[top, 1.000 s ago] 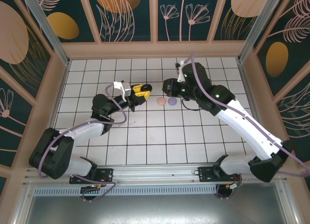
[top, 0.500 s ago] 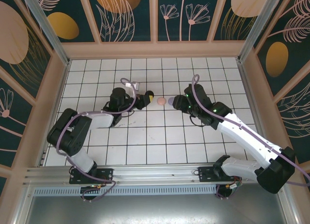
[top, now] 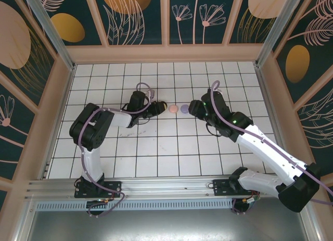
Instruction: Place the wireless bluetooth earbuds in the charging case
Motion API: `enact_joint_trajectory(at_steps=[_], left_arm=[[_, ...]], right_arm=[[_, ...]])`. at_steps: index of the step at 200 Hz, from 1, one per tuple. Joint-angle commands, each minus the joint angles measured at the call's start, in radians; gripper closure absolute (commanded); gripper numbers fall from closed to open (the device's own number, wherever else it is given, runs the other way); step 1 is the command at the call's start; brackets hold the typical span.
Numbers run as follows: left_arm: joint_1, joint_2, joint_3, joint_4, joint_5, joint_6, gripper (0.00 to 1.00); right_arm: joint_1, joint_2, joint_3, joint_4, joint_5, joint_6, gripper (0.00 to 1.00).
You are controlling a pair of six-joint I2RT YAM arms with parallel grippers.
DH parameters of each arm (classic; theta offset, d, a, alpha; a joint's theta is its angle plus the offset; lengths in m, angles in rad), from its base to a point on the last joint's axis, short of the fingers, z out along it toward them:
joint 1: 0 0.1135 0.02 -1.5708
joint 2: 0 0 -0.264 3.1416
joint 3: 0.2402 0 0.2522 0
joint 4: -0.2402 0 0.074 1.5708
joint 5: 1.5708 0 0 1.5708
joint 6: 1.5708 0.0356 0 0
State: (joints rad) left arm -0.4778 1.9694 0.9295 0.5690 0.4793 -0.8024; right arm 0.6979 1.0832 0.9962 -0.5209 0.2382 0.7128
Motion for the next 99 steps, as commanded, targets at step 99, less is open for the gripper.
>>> enact_joint_trajectory(at_steps=[99], left_arm=[[0.005, 0.055, 0.131, -0.279, -0.1, 0.036, 0.58]], right_arm=[[-0.036, -0.043, 0.057, -0.012, 0.022, -0.056, 0.32]])
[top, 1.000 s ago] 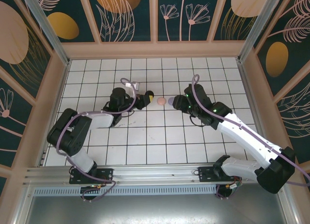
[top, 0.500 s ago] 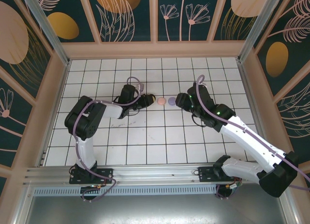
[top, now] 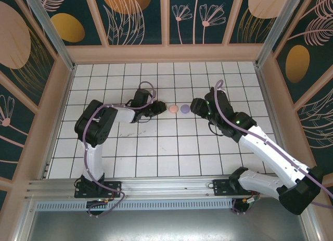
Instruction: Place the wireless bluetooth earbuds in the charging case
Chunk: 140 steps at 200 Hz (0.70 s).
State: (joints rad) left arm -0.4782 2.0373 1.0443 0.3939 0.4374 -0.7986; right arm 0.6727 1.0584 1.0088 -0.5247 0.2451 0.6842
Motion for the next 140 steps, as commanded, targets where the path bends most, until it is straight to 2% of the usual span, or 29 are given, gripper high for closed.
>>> enact_joint_trajectory(at_steps=[1, 16, 40, 44, 48, 51, 68, 79, 100, 124, 140], left_arm=[[0.006, -0.014, 0.016, -0.107, -0.06, 0.034, 0.57], [0.011, -0.043, 0.016, -0.136, -0.072, 0.054, 0.44], [0.031, -0.104, 0.006, -0.185, -0.094, 0.077, 0.32], [0.038, -0.116, 0.003, -0.19, -0.098, 0.08, 0.22], [0.044, -0.127, 0.0, -0.197, -0.102, 0.084, 0.05], [0.05, -0.14, -0.003, -0.202, -0.104, 0.087, 0.02], [0.084, -0.21, -0.016, -0.234, -0.12, 0.11, 0.01], [0.104, -0.267, -0.019, -0.261, -0.13, 0.136, 0.01], [0.126, -0.396, -0.01, -0.325, -0.187, 0.207, 0.01], [0.131, -0.542, -0.021, -0.359, -0.308, 0.32, 0.01], [0.131, -0.658, -0.065, -0.315, -0.407, 0.4, 0.01]], right_arm=[[-0.011, -0.018, 0.045, -0.008, 0.015, -0.028, 0.32], [-0.013, -0.019, 0.059, -0.013, 0.013, -0.036, 0.32], [-0.021, -0.025, 0.086, -0.021, 0.003, -0.047, 0.31], [-0.022, -0.026, 0.089, -0.024, 0.003, -0.048, 0.29], [-0.023, -0.027, 0.092, -0.025, 0.003, -0.05, 0.28], [-0.024, -0.026, 0.095, -0.027, 0.003, -0.051, 0.27], [-0.032, -0.033, 0.106, -0.029, 0.018, -0.066, 0.19], [-0.04, -0.034, 0.109, -0.036, 0.045, -0.08, 0.02], [-0.06, -0.034, 0.106, -0.025, 0.12, -0.114, 0.01], [-0.094, -0.042, 0.042, 0.052, 0.292, -0.173, 0.01], [-0.12, -0.056, -0.042, 0.164, 0.414, -0.212, 0.01]])
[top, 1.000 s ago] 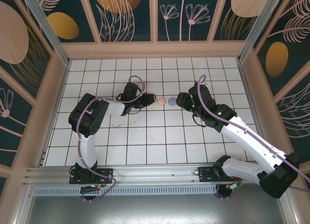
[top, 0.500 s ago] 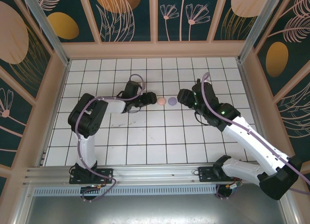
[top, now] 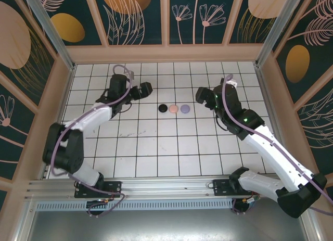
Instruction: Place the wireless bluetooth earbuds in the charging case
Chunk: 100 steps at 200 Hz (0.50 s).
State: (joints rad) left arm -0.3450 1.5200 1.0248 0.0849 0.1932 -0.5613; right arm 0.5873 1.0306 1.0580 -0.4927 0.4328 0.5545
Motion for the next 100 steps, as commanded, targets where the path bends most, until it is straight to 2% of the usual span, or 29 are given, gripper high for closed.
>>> enact_joint_trajectory(at_steps=[1, 21, 43, 66, 100], left_arm=[[-0.002, -0.149, -0.06, -0.001, -0.169, 0.168, 0.02], [-0.002, -0.309, -0.218, 0.15, -0.299, 0.283, 0.01], [-0.002, -0.478, -0.398, 0.327, -0.434, 0.415, 0.01], [0.009, -0.568, -0.515, 0.408, -0.585, 0.54, 0.01], [0.07, -0.593, -0.666, 0.548, -0.626, 0.63, 0.01]], right_arm=[[-0.049, -0.029, -0.098, 0.142, 0.23, -0.088, 0.01], [-0.154, -0.059, -0.238, 0.355, 0.288, -0.156, 0.01], [-0.284, -0.053, -0.341, 0.488, 0.27, -0.209, 0.01], [-0.396, -0.023, -0.465, 0.674, 0.224, -0.258, 0.01], [-0.447, 0.12, -0.628, 1.003, 0.227, -0.344, 0.01]])
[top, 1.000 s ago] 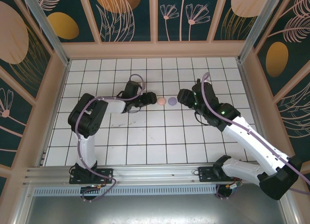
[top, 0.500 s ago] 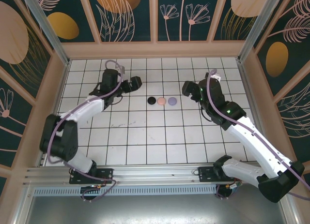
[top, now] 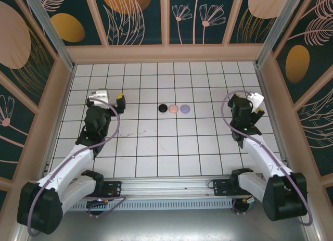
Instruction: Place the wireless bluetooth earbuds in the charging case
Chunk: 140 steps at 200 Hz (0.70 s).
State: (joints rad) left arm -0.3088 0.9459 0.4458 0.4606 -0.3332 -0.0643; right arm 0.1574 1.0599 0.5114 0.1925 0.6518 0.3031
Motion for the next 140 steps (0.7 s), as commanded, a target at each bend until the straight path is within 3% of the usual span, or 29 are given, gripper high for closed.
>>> enact_joint_trajectory(at_steps=[1, 29, 70, 104, 140], left_arm=[[0.036, -0.019, -0.091, 0.177, -0.099, 0.134, 0.01], [0.107, 0.019, -0.186, 0.313, -0.028, 0.116, 0.01], [0.147, 0.23, -0.272, 0.637, 0.047, 0.097, 0.01], [0.199, 0.425, -0.304, 0.851, 0.16, 0.089, 0.01], [0.281, 0.522, -0.273, 0.882, 0.311, 0.053, 0.01]], right_arm=[[-0.017, 0.096, -0.085, 0.33, 0.008, -0.094, 0.01], [-0.019, 0.239, -0.137, 0.536, 0.005, -0.169, 0.01], [-0.028, 0.365, -0.201, 0.803, -0.079, -0.267, 0.01], [-0.071, 0.432, -0.266, 1.03, -0.246, -0.287, 0.01], [-0.155, 0.444, -0.254, 0.988, -0.5, -0.267, 0.01]])
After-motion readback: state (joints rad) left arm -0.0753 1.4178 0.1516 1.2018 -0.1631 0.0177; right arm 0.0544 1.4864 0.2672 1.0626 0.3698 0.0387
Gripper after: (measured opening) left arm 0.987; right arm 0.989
